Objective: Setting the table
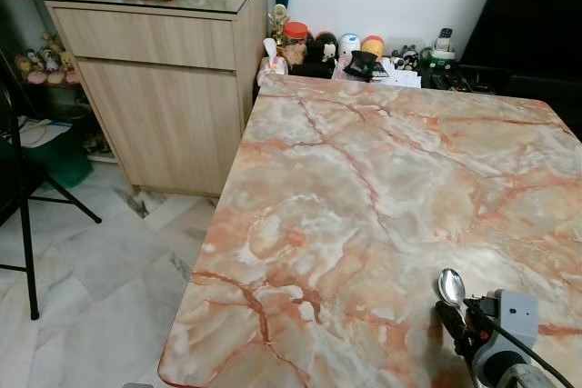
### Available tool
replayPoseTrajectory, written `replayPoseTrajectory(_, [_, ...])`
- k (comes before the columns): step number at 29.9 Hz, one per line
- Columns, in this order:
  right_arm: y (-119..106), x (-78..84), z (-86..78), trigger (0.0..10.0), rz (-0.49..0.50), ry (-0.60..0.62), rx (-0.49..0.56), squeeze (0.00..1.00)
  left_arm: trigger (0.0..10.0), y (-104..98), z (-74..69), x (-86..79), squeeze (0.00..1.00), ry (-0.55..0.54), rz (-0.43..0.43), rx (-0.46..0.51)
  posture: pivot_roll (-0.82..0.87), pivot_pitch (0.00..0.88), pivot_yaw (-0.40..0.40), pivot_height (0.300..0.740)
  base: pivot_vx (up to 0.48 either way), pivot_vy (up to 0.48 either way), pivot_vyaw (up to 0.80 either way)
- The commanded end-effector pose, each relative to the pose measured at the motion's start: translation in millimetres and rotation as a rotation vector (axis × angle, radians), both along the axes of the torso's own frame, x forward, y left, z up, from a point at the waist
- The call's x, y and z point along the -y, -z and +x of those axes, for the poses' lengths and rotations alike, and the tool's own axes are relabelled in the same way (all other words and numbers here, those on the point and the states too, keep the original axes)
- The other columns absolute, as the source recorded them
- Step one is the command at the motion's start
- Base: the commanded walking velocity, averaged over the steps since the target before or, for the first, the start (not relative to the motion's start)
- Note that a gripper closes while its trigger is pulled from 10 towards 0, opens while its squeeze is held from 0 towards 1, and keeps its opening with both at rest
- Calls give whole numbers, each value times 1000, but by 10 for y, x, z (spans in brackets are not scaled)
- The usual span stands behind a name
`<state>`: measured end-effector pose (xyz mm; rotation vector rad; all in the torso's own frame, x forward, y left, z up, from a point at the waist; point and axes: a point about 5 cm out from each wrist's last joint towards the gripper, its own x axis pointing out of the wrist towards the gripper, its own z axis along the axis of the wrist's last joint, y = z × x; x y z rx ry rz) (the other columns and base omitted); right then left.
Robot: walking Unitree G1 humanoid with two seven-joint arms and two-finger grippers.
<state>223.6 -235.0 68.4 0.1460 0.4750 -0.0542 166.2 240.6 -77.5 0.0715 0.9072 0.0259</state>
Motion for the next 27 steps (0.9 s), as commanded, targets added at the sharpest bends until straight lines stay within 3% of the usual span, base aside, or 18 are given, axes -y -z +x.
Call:
replayPoseTrajectory(1, [139,-27,-65,0,11,-5,-74,0,10000,48,-81,34,0,14,-3,-35,42,93,-45,740,0,0,0])
replayPoseTrajectory(27, [167,-201,-2,0,-35,-94,-71,0,10000,68,-101,64,0,43,1,-62,45,70,-44,740,0,0,0])
